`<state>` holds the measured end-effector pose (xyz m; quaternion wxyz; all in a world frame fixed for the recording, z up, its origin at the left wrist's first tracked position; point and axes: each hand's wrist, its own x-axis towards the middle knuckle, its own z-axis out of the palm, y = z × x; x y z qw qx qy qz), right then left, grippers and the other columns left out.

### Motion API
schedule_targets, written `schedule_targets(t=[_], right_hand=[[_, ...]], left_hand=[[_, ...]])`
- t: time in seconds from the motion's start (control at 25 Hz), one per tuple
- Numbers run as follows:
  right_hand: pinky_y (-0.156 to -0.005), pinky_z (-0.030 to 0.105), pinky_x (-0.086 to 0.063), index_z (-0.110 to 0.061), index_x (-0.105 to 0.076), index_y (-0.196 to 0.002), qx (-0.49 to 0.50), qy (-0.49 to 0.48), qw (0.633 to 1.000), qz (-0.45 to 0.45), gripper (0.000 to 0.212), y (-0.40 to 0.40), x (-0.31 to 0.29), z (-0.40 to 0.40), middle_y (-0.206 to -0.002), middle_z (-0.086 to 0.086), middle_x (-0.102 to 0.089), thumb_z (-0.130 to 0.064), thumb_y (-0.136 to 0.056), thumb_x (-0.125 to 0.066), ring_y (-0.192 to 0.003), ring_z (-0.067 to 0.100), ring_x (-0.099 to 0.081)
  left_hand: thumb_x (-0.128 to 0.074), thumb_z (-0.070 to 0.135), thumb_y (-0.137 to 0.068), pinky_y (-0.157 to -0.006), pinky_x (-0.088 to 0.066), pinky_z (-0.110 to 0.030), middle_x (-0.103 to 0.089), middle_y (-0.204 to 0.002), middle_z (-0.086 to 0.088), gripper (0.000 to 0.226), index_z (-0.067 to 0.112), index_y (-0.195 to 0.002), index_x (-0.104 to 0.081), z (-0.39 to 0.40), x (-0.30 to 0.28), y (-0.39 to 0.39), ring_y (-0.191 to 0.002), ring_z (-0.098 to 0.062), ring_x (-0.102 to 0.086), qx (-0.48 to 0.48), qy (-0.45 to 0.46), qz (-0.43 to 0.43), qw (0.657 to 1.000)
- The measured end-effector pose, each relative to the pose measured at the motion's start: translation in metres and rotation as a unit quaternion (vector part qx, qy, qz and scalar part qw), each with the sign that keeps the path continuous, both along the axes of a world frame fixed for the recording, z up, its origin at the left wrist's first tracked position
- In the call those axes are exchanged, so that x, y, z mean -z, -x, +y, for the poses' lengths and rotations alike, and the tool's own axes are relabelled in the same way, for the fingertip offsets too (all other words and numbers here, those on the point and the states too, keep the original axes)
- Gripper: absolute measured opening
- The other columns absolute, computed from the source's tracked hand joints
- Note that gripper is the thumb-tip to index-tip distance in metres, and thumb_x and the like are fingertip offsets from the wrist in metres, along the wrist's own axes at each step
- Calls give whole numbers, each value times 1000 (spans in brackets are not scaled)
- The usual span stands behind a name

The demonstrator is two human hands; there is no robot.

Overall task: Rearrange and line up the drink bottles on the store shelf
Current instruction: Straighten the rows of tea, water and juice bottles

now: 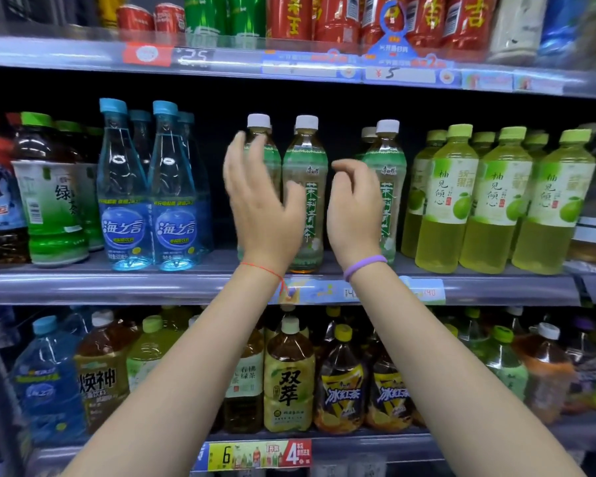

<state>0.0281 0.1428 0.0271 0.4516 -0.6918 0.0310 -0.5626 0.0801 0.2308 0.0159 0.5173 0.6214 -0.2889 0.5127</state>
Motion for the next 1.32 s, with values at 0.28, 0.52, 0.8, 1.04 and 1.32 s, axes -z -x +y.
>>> schedule_targets(t=[0.28, 0.52, 0.8, 1.04, 1.32], right_hand=[[-104, 34, -39, -10, -53, -125, 15, -49, 998, -41, 32, 15, 6, -71, -122, 2, -52, -22, -99, -38, -116, 17, -49], [-112, 38, -34, -18, -46, -145, -135, -232, 948, 170, 66, 3, 8, -105, -148, 2, -47, -59, -101, -18, -133, 23, -45], [-98, 44, -52, -21, -69, -104, -252, -275, 906, 200, 55, -15, 12, -115, -107, 8, -73, -58, -98, -28, -103, 26, -67], [-101, 42, -48, -21, -66, -120, -268, -261, 909, 185, 60, -24, 15, -112, -116, 5, -69, -60, -94, -27, -109, 22, -62], [-106, 42, -44, -19, -63, -126, -289, -269, 893, 214, 66, -35, 15, -94, -125, 7, -66, -63, -91, -29, -118, 25, -60]], left_hand=[[-54, 10, -87, -97, -46, -44, -50, -133, -17, 45, 4, -132, -53, -74, 20, 27, -118, -32, -52, 37, -199, -69, 977], [-31, 43, -103, -111, -21, -29, -22, -161, 0, 61, 20, -157, -15, -105, 15, 36, -147, -16, -22, 199, -139, 279, 929], [-27, 69, -94, -111, -26, -39, -28, -159, 3, 75, 27, -156, -19, -124, 2, 33, -144, -20, -28, 294, -32, 429, 854], [-31, 61, -97, -98, -34, -35, -41, -149, -1, 70, 23, -155, -18, -123, 4, 45, -135, -22, -40, 234, -47, 390, 890], [-46, 28, -94, -120, -15, -52, -23, -160, -16, 63, 10, -152, -31, -80, 25, 36, -150, -34, -15, -191, -168, -14, 967]])
